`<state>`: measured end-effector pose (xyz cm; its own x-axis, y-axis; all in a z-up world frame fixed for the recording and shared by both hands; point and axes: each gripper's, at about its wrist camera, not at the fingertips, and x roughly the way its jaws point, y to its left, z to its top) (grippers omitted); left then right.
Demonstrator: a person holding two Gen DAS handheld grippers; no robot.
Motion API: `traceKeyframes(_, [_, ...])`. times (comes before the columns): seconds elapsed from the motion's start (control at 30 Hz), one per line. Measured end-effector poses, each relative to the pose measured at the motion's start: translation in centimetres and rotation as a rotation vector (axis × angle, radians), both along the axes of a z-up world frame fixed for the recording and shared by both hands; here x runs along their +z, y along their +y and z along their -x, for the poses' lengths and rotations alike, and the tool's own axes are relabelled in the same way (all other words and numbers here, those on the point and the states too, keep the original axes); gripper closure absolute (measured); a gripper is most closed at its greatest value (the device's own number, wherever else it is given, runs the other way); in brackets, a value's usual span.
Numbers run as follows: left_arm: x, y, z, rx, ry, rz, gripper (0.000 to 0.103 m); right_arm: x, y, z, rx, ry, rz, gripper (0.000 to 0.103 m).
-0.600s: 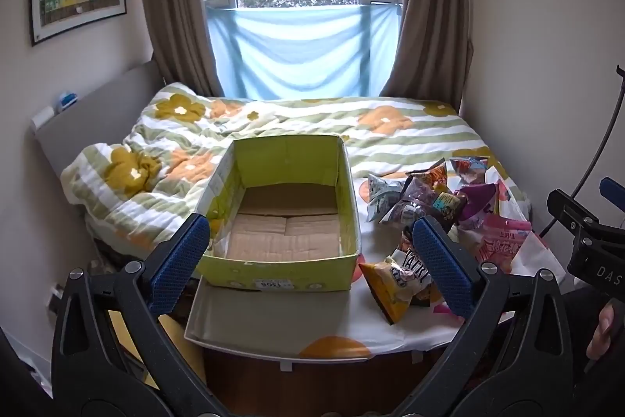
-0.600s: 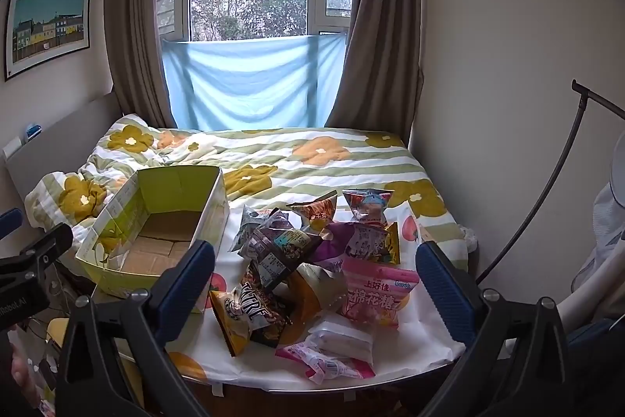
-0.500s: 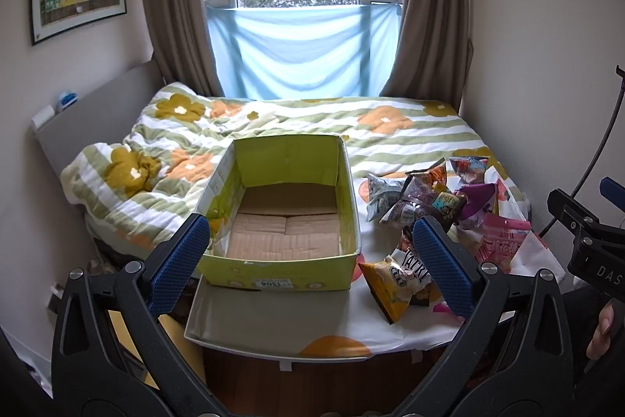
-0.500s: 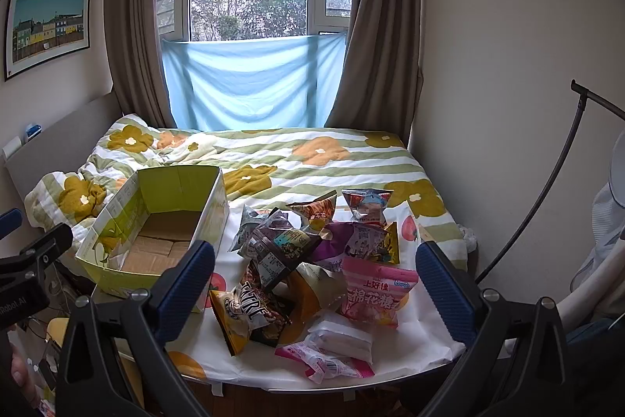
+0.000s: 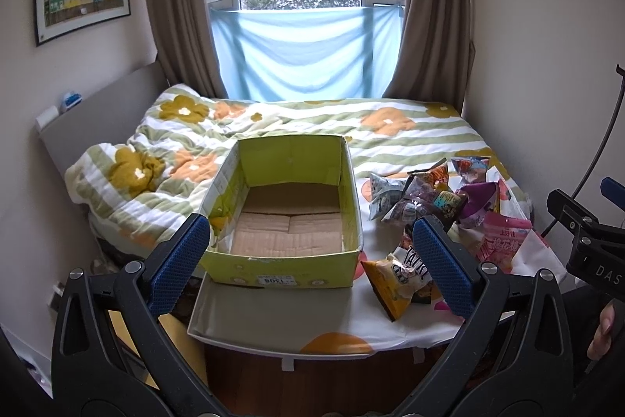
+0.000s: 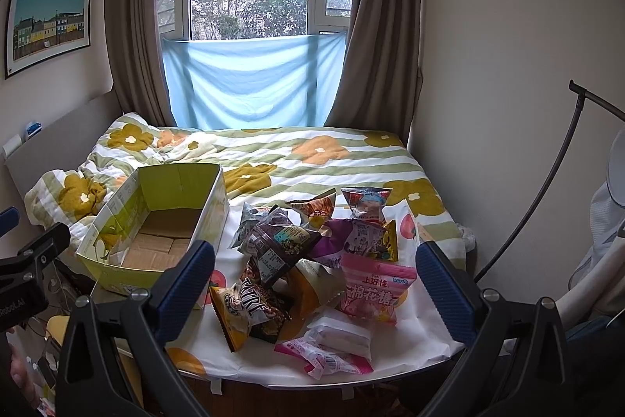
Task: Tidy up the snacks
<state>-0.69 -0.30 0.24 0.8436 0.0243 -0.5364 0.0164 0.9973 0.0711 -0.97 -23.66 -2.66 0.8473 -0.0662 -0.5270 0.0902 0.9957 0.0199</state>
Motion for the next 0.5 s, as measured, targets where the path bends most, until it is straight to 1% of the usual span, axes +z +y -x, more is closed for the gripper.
traceKeyframes(0.5, [0.00, -0.09, -0.02, 0.001, -0.010, -0.009, 0.000, 0.11, 0.14, -0.09, 0.001, 0.000, 0.000, 0.000])
